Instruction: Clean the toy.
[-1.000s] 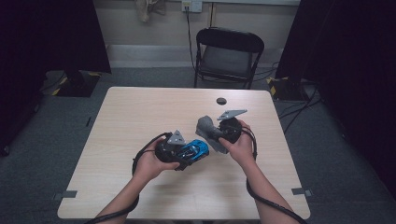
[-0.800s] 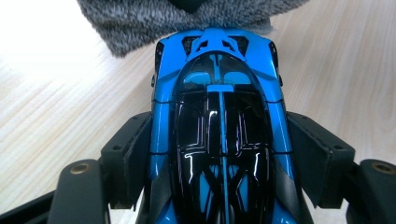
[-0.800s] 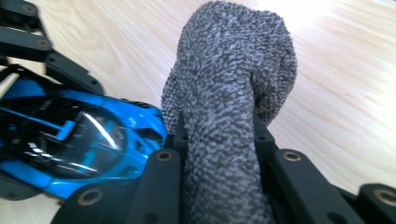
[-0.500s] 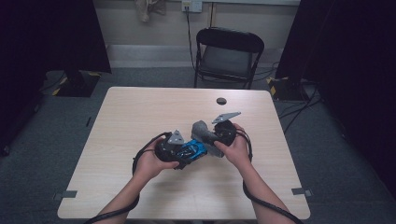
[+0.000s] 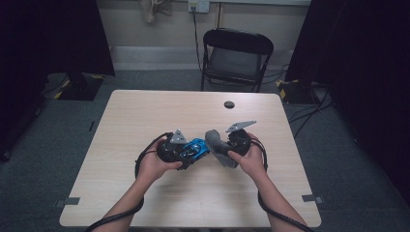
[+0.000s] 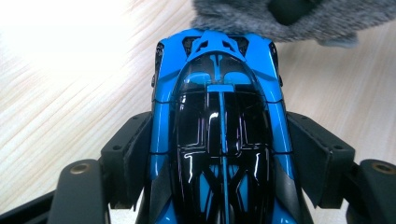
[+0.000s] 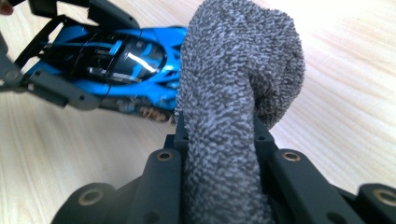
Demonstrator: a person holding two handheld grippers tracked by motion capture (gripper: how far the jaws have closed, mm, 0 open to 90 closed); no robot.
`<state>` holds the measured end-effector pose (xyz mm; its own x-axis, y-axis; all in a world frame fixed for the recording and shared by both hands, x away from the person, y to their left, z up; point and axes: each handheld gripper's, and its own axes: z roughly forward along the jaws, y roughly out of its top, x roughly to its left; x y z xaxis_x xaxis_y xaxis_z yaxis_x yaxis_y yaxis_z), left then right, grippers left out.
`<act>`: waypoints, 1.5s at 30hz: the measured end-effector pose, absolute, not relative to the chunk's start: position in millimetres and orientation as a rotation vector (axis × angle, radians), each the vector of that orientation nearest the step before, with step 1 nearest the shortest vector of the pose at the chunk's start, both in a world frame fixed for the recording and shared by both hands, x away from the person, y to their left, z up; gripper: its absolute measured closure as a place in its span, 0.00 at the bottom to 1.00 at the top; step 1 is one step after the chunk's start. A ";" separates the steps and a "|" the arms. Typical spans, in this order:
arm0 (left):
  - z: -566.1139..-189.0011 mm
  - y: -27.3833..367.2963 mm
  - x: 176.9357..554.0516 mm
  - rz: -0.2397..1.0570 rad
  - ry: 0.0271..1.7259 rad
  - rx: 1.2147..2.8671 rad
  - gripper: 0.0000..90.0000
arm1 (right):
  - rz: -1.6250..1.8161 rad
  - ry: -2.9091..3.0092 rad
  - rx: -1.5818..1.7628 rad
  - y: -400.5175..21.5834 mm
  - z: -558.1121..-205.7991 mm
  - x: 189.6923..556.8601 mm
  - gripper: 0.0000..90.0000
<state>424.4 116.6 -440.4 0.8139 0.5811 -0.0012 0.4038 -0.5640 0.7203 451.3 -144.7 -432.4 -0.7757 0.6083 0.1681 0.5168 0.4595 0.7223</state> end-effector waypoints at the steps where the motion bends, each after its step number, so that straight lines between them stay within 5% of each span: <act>1: -440.9 117.5 425.4 0.309 0.723 2.238 0.31 | 1.220 2.586 1.003 -144.9 -433.4 450.5 0.81; 19: -437.8 134.5 430.4 0.312 0.768 2.216 0.31 | 1.166 2.656 0.993 -149.9 -450.4 440.5 0.81; 45: -441.6 93.4 404.1 0.248 0.589 2.253 0.31 | 1.205 2.568 1.061 -143.7 -432.8 467.1 0.81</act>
